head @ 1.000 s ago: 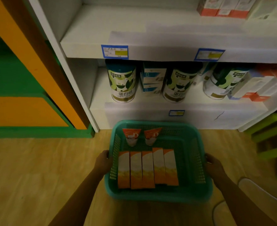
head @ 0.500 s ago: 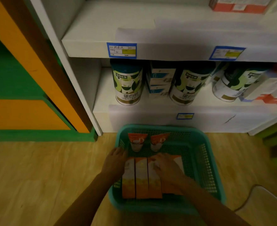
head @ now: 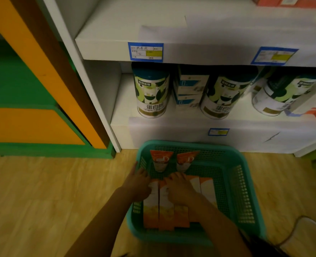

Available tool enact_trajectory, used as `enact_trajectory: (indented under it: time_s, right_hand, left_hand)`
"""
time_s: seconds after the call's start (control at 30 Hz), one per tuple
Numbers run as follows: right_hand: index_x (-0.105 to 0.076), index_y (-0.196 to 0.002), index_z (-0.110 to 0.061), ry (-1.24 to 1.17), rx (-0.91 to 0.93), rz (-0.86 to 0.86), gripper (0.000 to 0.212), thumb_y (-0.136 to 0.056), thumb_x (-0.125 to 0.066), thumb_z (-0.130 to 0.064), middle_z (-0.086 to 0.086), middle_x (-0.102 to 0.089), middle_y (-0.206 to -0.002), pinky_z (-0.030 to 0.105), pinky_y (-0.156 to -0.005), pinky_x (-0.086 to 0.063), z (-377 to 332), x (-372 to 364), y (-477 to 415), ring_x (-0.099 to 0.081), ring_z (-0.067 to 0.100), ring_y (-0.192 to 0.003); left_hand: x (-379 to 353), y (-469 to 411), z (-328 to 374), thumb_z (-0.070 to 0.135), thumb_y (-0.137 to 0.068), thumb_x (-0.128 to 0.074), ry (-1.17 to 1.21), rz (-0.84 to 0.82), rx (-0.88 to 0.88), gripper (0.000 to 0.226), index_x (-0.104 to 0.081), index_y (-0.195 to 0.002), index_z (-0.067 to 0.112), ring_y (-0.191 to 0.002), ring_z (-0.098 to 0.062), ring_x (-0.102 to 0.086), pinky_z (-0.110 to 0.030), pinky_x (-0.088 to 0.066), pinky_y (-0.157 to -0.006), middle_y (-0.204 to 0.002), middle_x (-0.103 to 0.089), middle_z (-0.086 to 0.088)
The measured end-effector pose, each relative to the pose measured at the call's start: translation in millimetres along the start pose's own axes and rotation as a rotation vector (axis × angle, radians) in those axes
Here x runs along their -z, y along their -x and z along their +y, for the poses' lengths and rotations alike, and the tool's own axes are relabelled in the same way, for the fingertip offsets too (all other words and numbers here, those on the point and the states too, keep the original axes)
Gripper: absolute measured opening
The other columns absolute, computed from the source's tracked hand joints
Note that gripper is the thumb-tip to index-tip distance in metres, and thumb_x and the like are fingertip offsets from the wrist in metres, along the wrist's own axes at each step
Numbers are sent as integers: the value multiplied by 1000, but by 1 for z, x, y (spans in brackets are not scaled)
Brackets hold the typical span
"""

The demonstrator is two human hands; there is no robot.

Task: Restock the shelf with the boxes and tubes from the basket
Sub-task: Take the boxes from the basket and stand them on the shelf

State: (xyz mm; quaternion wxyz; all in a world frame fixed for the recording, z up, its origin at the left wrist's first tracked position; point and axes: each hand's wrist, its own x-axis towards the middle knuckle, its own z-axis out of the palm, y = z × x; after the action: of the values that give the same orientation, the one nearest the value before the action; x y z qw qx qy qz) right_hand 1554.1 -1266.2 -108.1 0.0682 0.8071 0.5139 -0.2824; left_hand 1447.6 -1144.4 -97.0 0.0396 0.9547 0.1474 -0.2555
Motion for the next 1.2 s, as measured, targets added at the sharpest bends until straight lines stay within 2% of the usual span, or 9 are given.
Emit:
enact_trajectory:
  time_s: [0.13, 0.3, 0.37, 0.47, 0.57, 0.67, 0.87, 1.07, 1.2]
  right_hand:
    - [-40, -136, -13, -3, 27, 9, 48, -91, -46, -28, 12, -37, -137, 41, -113, -17, 3, 9, 9, -28, 28, -132]
    - [-43, -129, -18, -109, 78, -38, 46, -87, -55, -33, 8, -51, -132, 40, -114, -14, 4, 31, 34, -38, 25, -129]
    - [-44, -126, -21, -131, 113, -18, 45, -85, -60, -31, 8, -55, -127, 38, -107, -29, 2, 41, 50, -45, 26, -121]
    - [-44, -125, -25, -220, 146, 75, 44, -84, -62, -27, 7, -58, -120, 35, -85, -47, 3, 63, 78, -55, 28, -109]
    - [-51, -115, -25, -274, 164, 198, 34, -84, -62, -31, 4, -62, -117, 37, -85, -50, 6, 108, 109, -59, 26, -105]
    - [-51, -114, -25, -313, 172, 255, 33, -83, -63, -32, -1, -61, -116, 28, -87, -48, 9, 162, 141, -59, 18, -103]
    - [-49, -116, -26, -258, 209, 400, 38, -82, -65, -29, -1, -59, -117, 31, -86, -46, 16, 271, 202, -57, 19, -107]
    - [-52, -114, -28, -233, 274, 561, 37, -80, -67, -28, -4, -61, -108, 32, -82, -48, 3, 379, 269, -59, 18, -102]
    - [-55, -115, -24, -248, 364, 668, 39, -79, -70, -25, -6, -61, -106, 25, -81, -49, -7, 439, 303, -59, 13, -99]
  left_hand:
    - [5, 2, -3, 42, -91, -35, 106, -6, -4, 54, -36, -141, 22, -146, -24, -12, -49, 15, -115, -152, -31, -8]
    - [27, 21, -5, 41, -88, -51, 319, -69, -18, 37, -55, -116, 18, -130, -19, -42, -39, -3, -118, -130, -56, -4]
    - [37, 34, -3, 40, -86, -56, 342, -14, -38, 36, -57, -112, 17, -122, -19, -49, -34, -20, -113, -124, -59, -3]
    - [61, 57, -5, 42, -82, -61, 406, 107, -15, 35, -60, -107, 17, -107, -21, -55, -29, -40, -90, -114, -62, -4]
    - [103, 81, -12, 42, -77, -67, 508, 202, 4, 23, -56, -92, 27, -95, -16, -52, -28, -40, -80, -96, -57, 5]
    - [160, 105, -11, 39, -76, -70, 531, 273, -12, 23, -47, -82, 36, -90, -13, -50, -26, -41, -77, -88, -52, 10]
    - [286, 164, -1, 37, -77, -71, 474, 420, -60, 32, -61, -96, 12, -84, -12, -51, -22, -42, -71, -91, -58, 3]
    - [393, 231, 10, 33, -80, -68, 432, 573, -78, 31, -57, -104, 18, -89, -12, -52, -14, -38, -66, -102, -59, 1]
    - [455, 267, 12, 27, -82, -66, 414, 622, -66, 24, -53, -101, 20, -79, -1, -50, -14, -39, -68, -91, -53, 8]
